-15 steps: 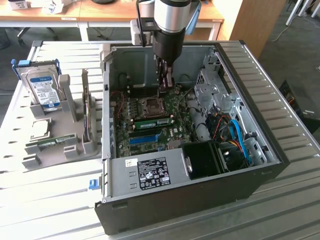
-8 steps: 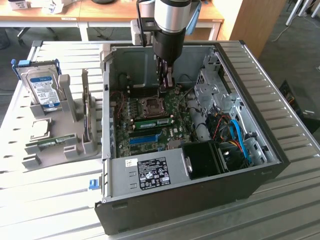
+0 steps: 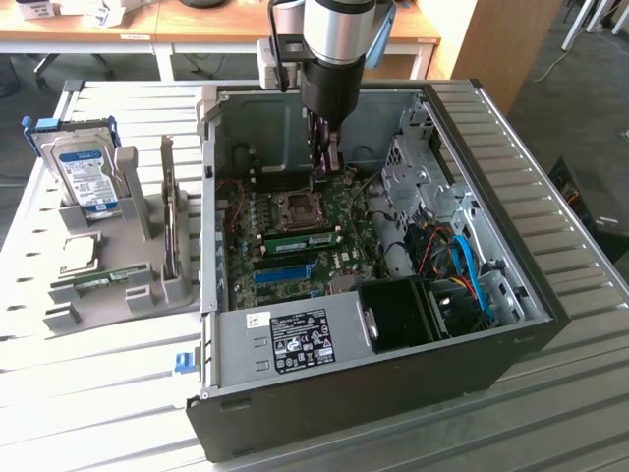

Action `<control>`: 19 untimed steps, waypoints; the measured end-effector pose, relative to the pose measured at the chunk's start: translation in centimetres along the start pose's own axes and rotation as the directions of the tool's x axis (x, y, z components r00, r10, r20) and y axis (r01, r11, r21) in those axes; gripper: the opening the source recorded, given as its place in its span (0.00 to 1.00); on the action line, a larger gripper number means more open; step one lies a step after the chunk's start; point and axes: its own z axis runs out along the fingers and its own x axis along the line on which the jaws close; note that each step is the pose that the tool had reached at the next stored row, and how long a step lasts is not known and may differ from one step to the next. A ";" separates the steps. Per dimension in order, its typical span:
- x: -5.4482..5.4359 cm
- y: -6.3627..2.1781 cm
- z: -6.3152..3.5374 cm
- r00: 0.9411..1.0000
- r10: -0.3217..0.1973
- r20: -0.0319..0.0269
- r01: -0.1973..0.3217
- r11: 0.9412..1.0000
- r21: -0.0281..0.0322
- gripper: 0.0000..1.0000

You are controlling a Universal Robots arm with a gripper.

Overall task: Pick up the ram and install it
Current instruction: 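Press down the ram until it locks into place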

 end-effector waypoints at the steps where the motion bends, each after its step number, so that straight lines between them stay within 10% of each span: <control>1: 0.0 0.00 0.00 1.000 0.000 0.000 0.000 1.000 0.000 0.11; 19: 0.0 0.00 0.00 0.994 0.107 -0.001 -0.107 0.994 0.005 0.11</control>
